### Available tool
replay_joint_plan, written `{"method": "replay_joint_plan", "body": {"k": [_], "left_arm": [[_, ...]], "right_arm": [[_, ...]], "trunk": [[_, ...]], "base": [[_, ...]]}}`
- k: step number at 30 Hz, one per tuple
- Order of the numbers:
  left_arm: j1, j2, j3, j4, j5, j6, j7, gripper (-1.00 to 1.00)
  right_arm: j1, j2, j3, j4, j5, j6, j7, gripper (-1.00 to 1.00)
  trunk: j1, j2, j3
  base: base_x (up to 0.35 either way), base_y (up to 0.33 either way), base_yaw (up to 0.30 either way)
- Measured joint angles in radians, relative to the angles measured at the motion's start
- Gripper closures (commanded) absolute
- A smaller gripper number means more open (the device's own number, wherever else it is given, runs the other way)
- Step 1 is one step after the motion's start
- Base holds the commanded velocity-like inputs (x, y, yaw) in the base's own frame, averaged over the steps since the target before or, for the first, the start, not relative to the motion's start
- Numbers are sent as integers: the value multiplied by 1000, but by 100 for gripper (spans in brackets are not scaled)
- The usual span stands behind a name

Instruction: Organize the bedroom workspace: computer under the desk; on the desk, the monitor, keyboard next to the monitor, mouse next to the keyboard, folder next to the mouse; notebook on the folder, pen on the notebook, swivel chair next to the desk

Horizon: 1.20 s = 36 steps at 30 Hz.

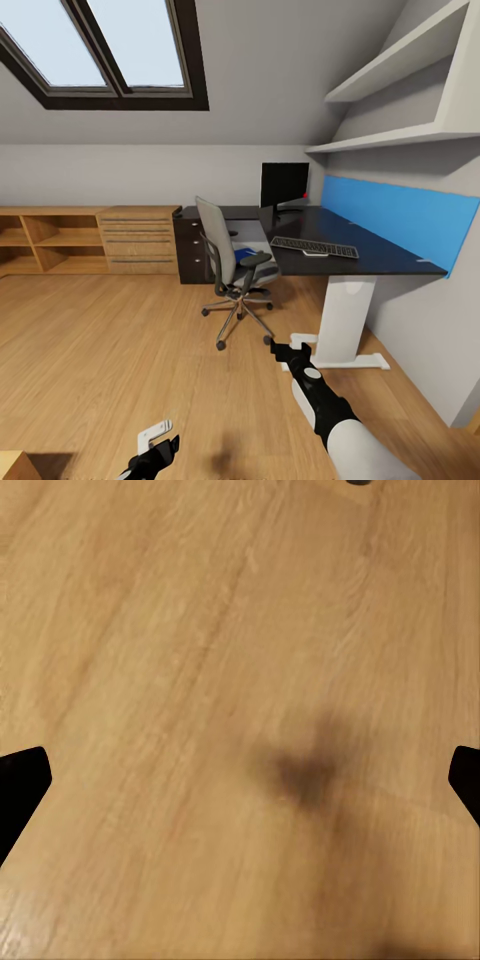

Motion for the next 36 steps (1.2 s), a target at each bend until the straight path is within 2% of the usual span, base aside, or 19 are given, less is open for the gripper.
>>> {"method": "replay_joint_plan", "body": {"k": [10, 20, 30, 36], "left_arm": [[0, 2, 1, 4, 1, 0, 2, -100], [0, 2, 0, 4, 1, 0, 0, -100], [0, 2, 0, 4, 0, -1, -3, -100], [0, 10, 0, 4, 0, -1, -6, -100]], "right_arm": [[-5, 12, 24, -27, 9, 0, 2, -100], [-73, 21, 29, -31, 22, 7, -4, -100], [-82, 18, 29, -25, 27, -3, -2, -100], [-82, 17, 30, -12, 28, -55, 2, -100]], "trunk": [[38, -70, -31], [77, -140, -63], [77, -140, -63], [77, -140, -63]], "base": [[0, 0, 0], [0, 0, 0], [0, 0, 0], [0, 0, 0]]}}
